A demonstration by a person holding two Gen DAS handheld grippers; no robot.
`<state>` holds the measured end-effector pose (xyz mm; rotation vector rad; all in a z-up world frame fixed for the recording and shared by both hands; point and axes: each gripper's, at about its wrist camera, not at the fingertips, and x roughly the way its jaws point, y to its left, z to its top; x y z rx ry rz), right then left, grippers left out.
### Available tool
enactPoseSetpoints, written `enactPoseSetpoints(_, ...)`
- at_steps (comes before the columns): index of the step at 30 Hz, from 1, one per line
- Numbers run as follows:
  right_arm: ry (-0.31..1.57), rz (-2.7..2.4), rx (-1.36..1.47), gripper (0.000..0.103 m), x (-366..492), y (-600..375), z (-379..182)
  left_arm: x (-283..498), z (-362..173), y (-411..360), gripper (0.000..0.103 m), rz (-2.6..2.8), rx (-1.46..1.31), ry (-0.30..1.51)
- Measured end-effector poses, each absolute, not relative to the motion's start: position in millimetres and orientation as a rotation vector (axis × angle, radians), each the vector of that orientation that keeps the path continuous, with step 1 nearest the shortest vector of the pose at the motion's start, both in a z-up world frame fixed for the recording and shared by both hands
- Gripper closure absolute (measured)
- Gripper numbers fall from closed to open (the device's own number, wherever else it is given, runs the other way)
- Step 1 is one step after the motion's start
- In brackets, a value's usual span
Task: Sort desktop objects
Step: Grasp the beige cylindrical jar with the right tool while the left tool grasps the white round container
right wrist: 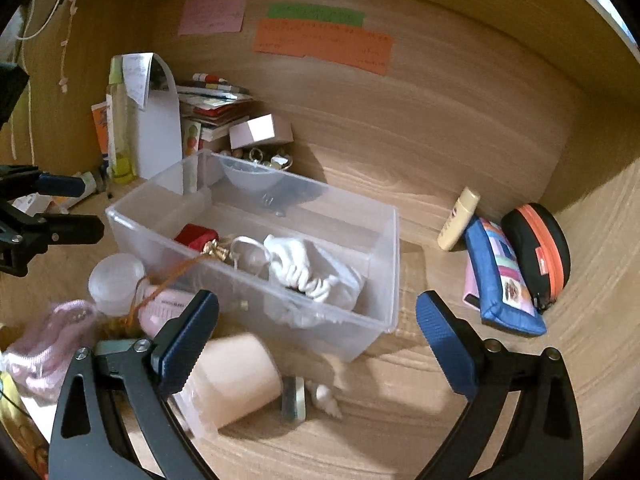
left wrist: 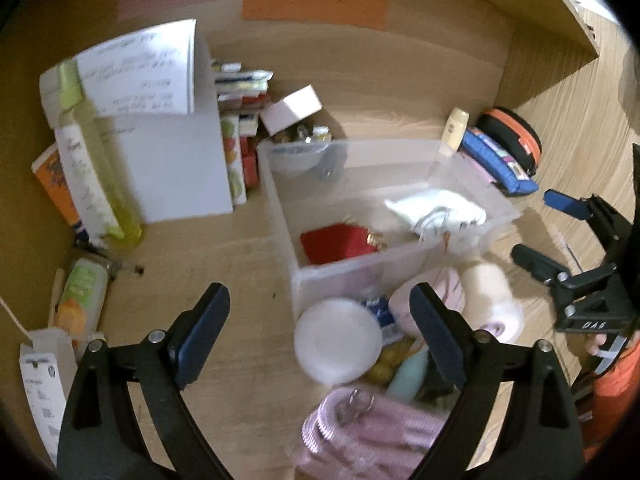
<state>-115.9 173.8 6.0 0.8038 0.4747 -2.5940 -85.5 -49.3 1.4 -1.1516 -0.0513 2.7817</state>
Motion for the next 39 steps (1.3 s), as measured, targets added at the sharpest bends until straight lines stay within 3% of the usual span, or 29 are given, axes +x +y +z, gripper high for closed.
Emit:
enactPoseSetpoints(28,0.358,-2.326,1.004,0.005,-105,175,-44,-109,-63,-36,0.011,2.626,-1.416,-0.062)
enactPoseSetpoints(31,0.368,-2.295,1.015,0.007,-110,170,-49,-112,-65,-32,0.024,2.609,-1.415,-0.062)
enactPoseSetpoints(32,0.371,-2.289,1.018,0.010,-111,168,-50,-113,-67,-32,0.030,2.605,-1.420,-0.058)
enactPoseSetpoints(35,0.356,-2.246,1.023,0.020,-114,167,-52,-114,-68,-28,0.036,2.610,-1.409,-0.040)
enactPoseSetpoints(39,0.363,-2.215,1.003,0.034,-112,163,-51,-112,-68,-28,0.037,2.626,-1.388,-0.032)
